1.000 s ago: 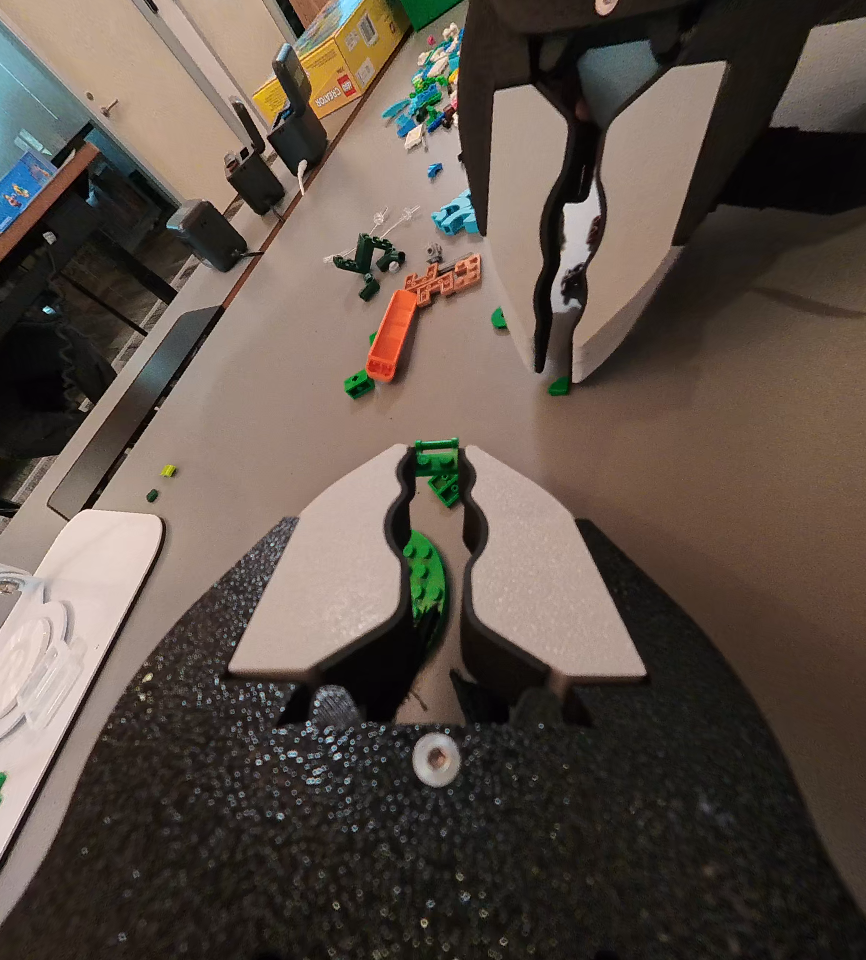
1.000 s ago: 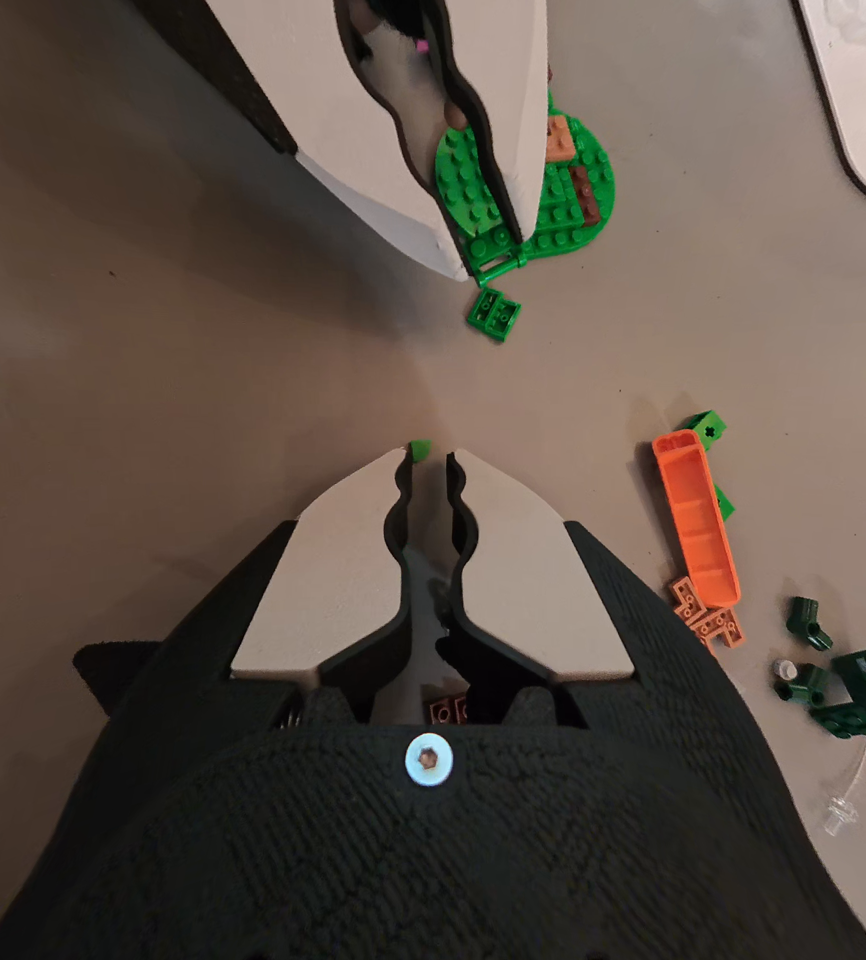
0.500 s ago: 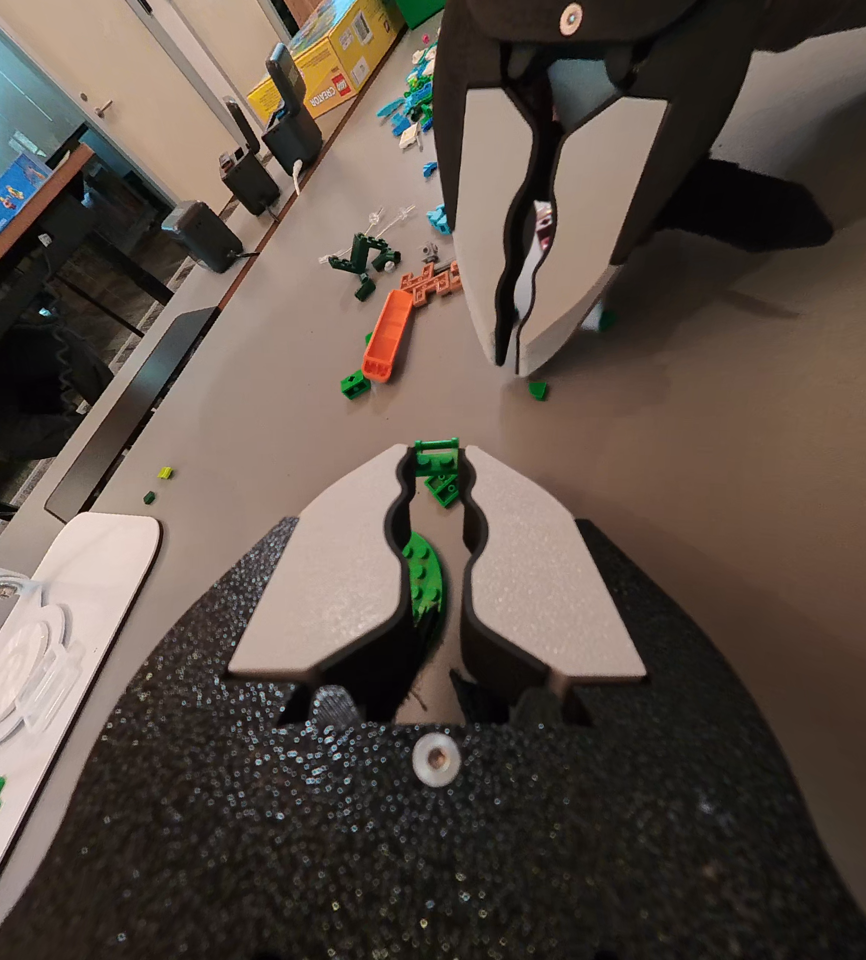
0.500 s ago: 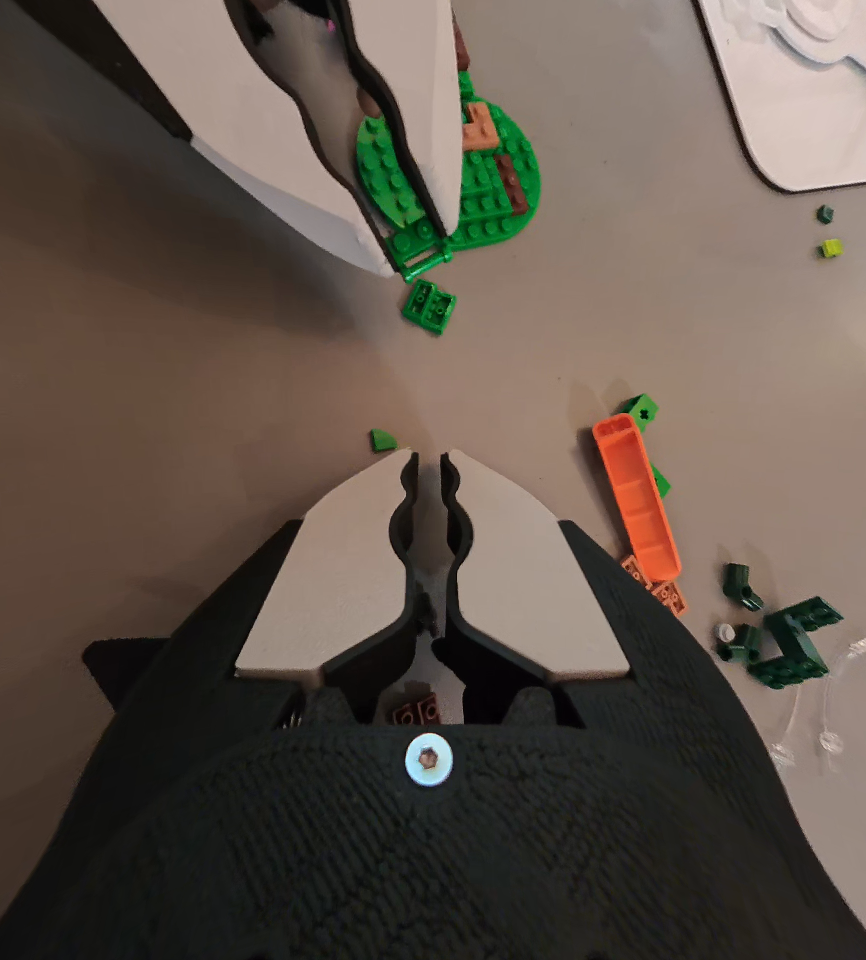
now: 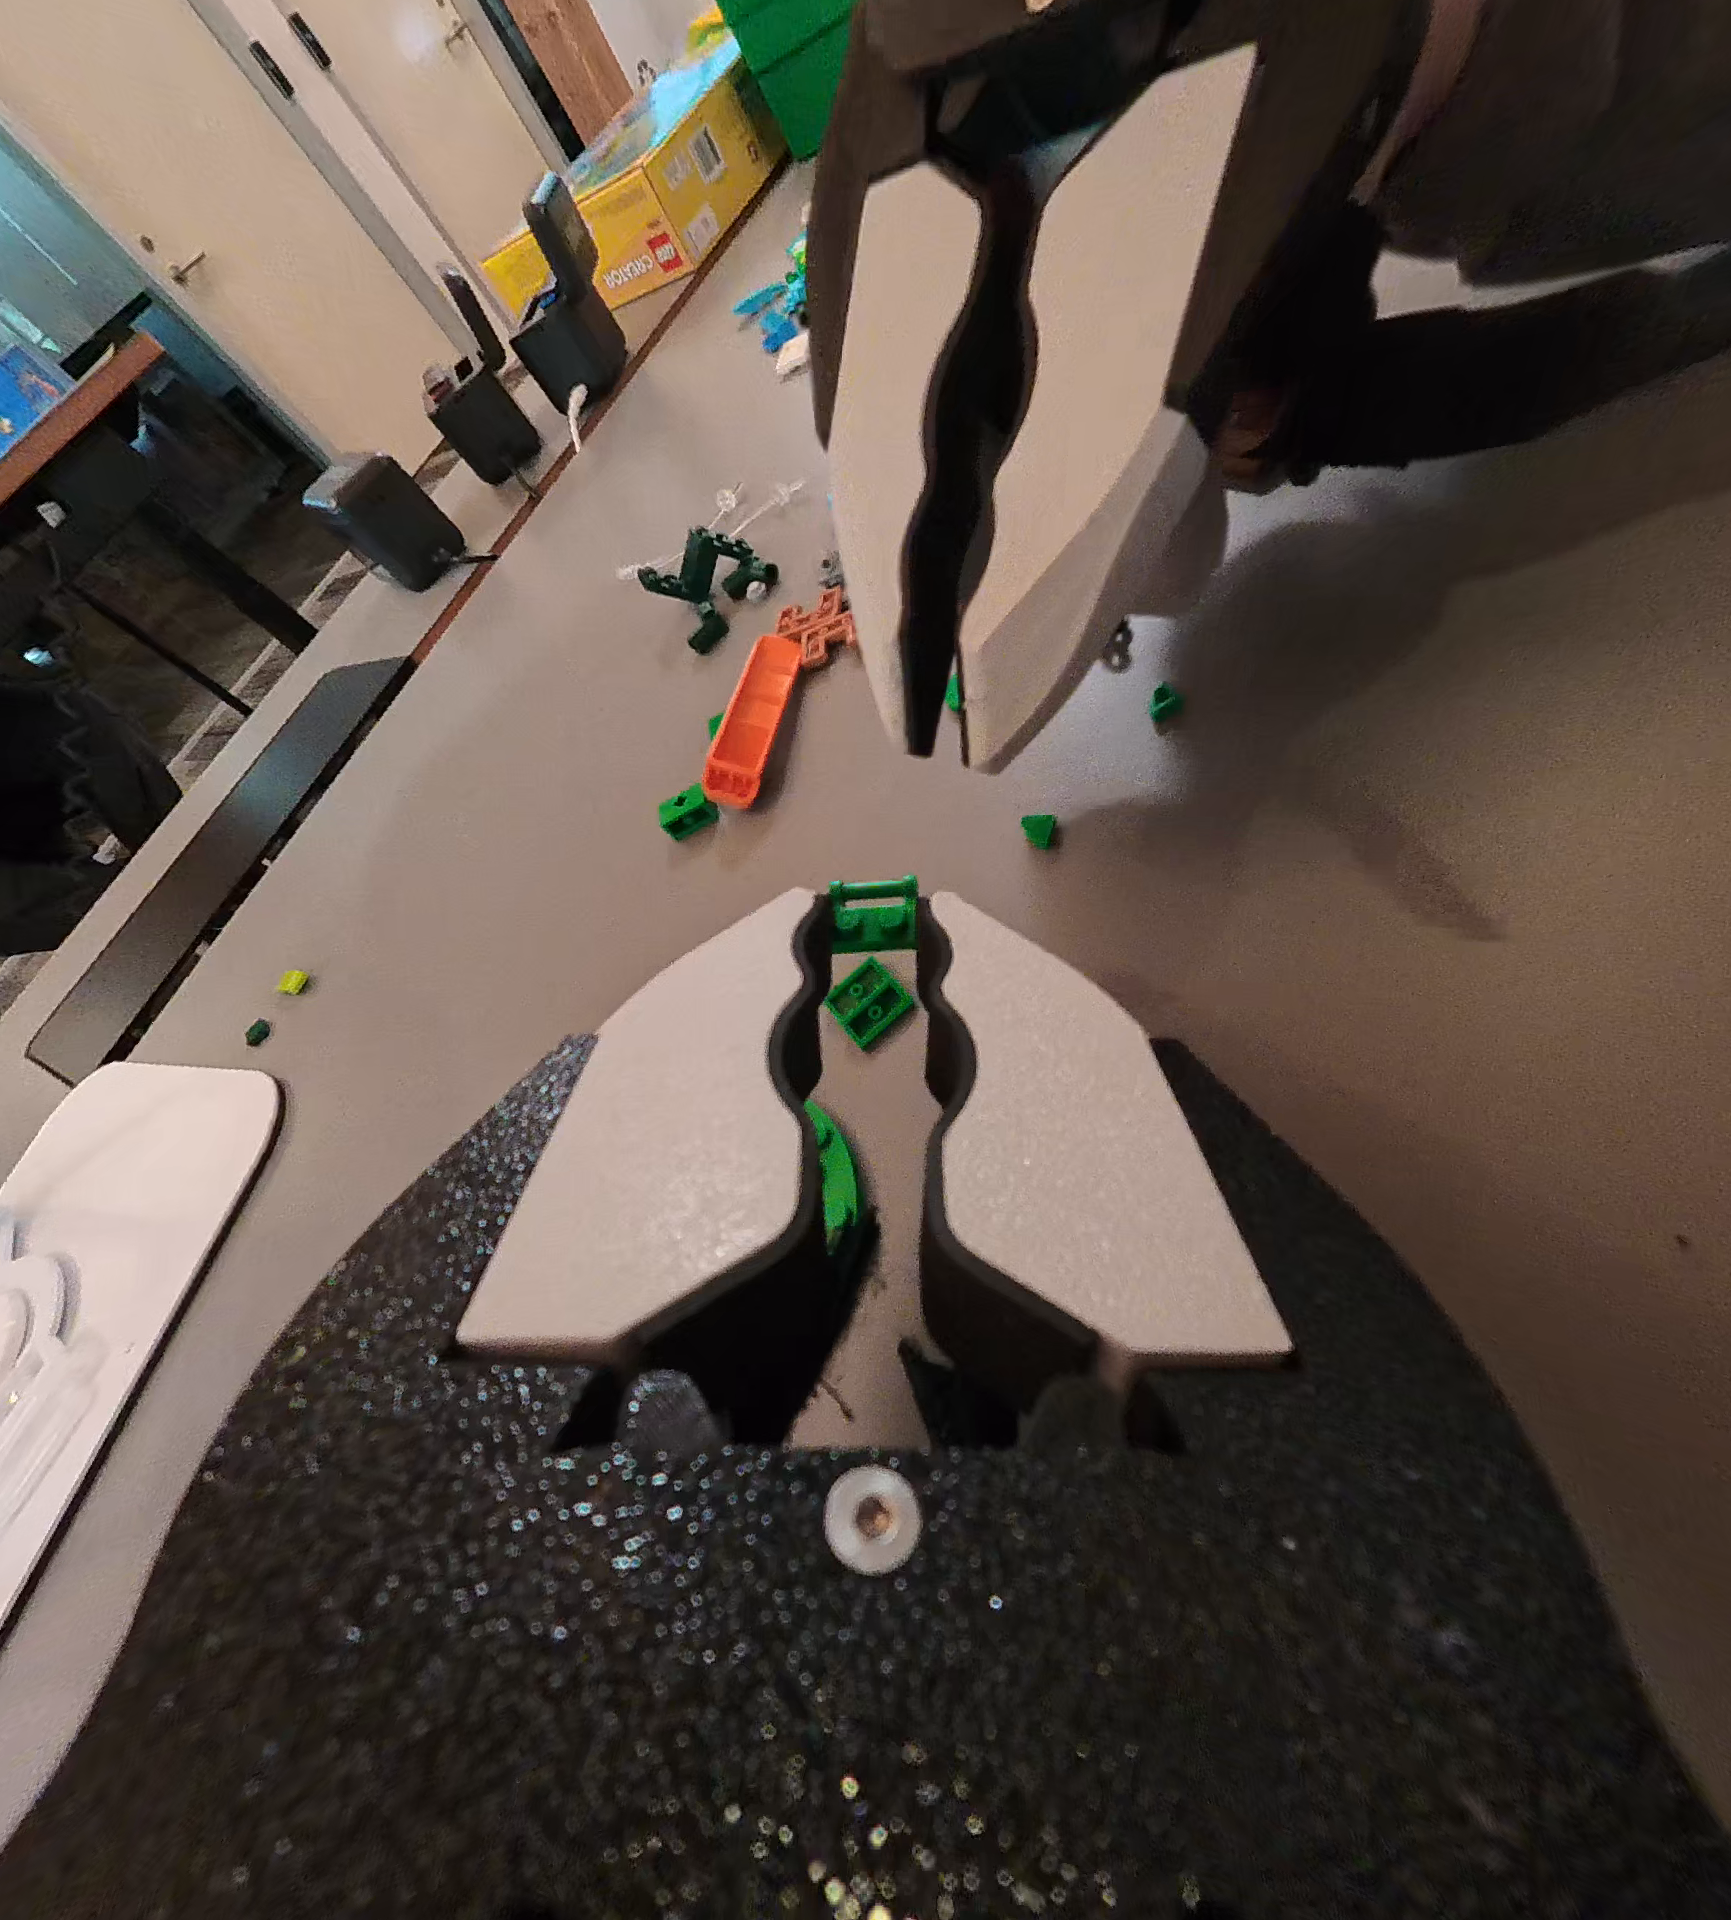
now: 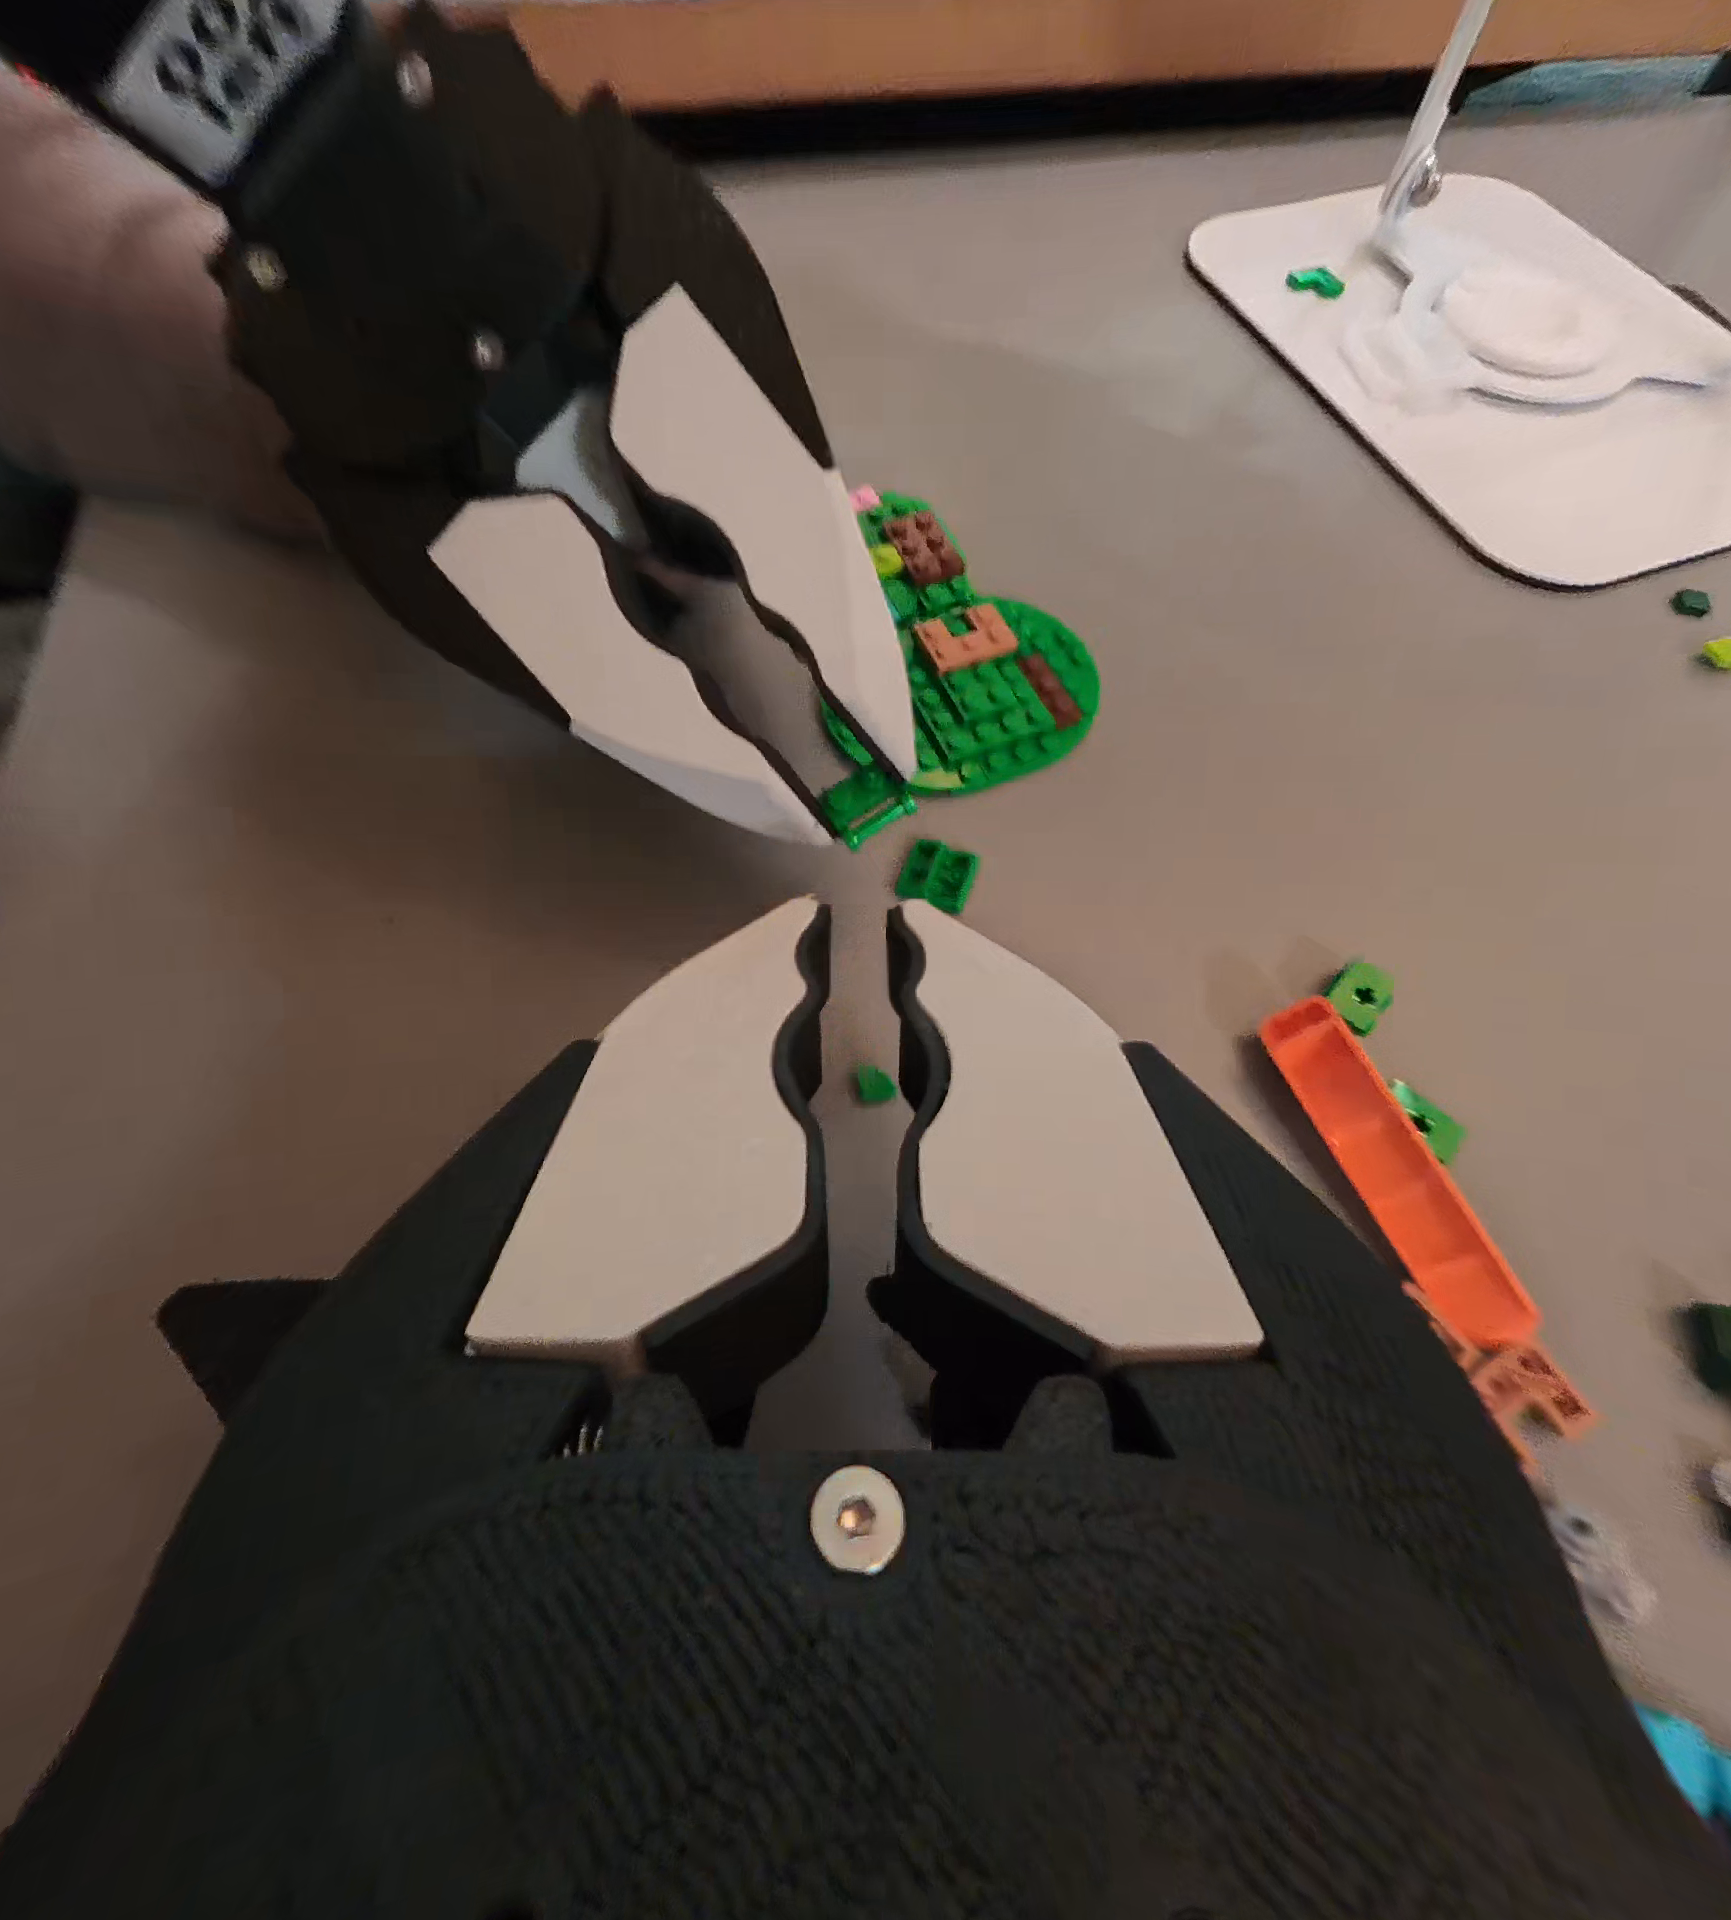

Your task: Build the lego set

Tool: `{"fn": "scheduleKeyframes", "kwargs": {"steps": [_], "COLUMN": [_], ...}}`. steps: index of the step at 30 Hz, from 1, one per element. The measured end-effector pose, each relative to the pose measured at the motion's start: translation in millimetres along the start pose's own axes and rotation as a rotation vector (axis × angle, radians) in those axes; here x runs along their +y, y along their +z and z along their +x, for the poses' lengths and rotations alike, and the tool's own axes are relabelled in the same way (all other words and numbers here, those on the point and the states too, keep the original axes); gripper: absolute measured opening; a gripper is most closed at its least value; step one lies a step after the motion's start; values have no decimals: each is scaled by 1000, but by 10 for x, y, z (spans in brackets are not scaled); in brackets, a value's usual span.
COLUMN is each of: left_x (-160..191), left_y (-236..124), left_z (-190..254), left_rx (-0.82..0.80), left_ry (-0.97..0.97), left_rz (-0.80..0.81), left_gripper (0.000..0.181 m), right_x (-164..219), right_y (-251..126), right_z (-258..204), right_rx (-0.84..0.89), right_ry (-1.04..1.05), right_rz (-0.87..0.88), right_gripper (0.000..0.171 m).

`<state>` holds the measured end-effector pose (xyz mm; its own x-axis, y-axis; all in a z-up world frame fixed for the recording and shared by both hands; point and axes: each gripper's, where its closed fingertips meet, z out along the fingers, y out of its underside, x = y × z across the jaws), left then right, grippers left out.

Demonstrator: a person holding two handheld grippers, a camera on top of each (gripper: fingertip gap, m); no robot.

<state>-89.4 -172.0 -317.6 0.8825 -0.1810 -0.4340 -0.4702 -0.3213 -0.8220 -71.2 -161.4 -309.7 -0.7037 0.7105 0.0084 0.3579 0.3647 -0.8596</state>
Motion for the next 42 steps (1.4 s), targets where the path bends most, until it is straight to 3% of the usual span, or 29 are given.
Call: {"fn": "scheduleKeyframes", "kwargs": {"steps": [1, 5, 11, 21, 29, 31, 35, 42], "left_x": [-12, -92, -234, -307, -397, -437, -409, -455], "left_y": [-5, -33, -105, -136, -183, -219, -226, -326], "left_z": [7, 19, 1, 36, 186, 242, 437, 658], "left_rx": [6, 17, -8, -7, 136, 187, 282, 399], "left_ry": [-1, -16, 14, 30, -36, -37, 41, 104], "left_rz": [9, 65, 162, 199, 277, 310, 298, 346], "left_gripper": [15, 15, 15, 15, 15, 29, 36, 20], "right_x": [-26, -48, -291, -266, -200, -178, -125, -70], "right_y": [15, 63, -15, 18, -46, -81, -118, -90], "right_z": [-12, -6, -72, -101, -228, -289, -475, -715], "right_rx": [-15, -39, -240, -343, -449, -498, -588, -686], "right_ry": [25, 100, 454, 671, 685, 692, 658, 617], "right_rz": [21, 58, 214, 198, 130, 106, 35, -48], "right_gripper": [9, 9, 9, 6, 0, 0, 1, 0]}}
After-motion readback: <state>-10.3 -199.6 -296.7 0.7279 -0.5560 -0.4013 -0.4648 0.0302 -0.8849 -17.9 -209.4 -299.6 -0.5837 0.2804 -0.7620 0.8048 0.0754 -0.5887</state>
